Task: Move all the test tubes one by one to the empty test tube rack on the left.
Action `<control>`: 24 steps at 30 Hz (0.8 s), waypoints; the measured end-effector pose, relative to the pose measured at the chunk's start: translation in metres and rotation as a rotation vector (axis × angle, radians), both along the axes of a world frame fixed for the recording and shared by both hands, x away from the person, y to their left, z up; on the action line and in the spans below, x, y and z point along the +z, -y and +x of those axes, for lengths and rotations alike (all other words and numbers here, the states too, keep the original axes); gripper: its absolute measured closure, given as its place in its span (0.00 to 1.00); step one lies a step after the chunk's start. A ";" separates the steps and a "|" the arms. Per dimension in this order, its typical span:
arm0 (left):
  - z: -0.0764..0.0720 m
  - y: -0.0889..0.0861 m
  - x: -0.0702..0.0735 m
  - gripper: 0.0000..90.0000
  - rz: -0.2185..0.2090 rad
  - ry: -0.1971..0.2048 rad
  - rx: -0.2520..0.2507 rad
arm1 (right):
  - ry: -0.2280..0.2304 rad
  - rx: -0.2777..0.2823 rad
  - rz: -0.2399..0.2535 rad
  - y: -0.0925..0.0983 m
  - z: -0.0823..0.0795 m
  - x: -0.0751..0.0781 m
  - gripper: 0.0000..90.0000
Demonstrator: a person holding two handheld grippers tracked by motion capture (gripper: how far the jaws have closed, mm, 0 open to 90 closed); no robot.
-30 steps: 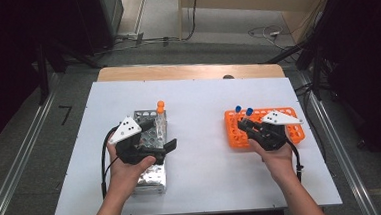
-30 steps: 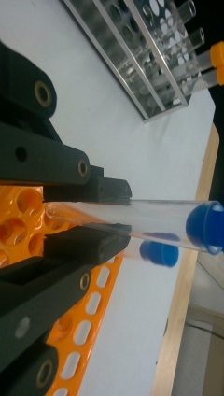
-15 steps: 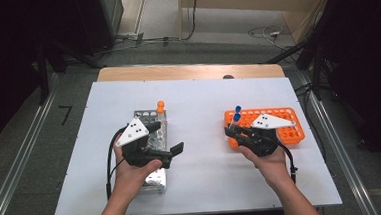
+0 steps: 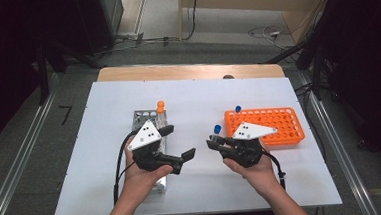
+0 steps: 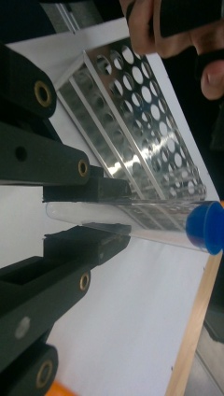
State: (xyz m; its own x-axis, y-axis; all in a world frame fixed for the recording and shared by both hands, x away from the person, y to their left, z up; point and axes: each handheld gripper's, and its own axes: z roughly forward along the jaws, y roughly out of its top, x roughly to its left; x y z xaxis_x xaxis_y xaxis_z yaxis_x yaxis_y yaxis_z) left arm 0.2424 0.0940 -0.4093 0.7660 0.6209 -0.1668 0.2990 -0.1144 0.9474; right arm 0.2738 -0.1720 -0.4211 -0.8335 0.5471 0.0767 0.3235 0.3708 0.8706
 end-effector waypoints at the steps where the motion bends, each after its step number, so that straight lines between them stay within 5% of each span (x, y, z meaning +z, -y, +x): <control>1: -0.001 0.002 0.000 0.03 -0.002 0.002 -0.004 | -0.001 0.012 -0.002 -0.002 -0.002 0.000 0.83; 7: -0.004 0.010 0.001 0.09 -0.017 0.001 -0.049 | -0.004 0.060 -0.009 -0.013 -0.010 0.000 0.83; 13: -0.007 0.015 0.001 0.31 -0.033 0.004 -0.104 | -0.008 0.103 -0.017 -0.023 -0.018 0.001 0.83; 24: -0.007 0.018 0.000 0.64 -0.024 0.007 -0.132 | -0.009 0.147 -0.024 -0.031 -0.027 0.002 0.83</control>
State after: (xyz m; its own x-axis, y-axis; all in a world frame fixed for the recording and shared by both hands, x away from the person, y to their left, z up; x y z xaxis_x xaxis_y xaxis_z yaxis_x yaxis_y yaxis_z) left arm 0.2349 0.0755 -0.4093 0.8421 0.5102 -0.1749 0.2760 -0.1292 0.9524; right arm 0.2470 -0.1407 -0.4186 -0.9044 0.4205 0.0726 0.2713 0.4354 0.8584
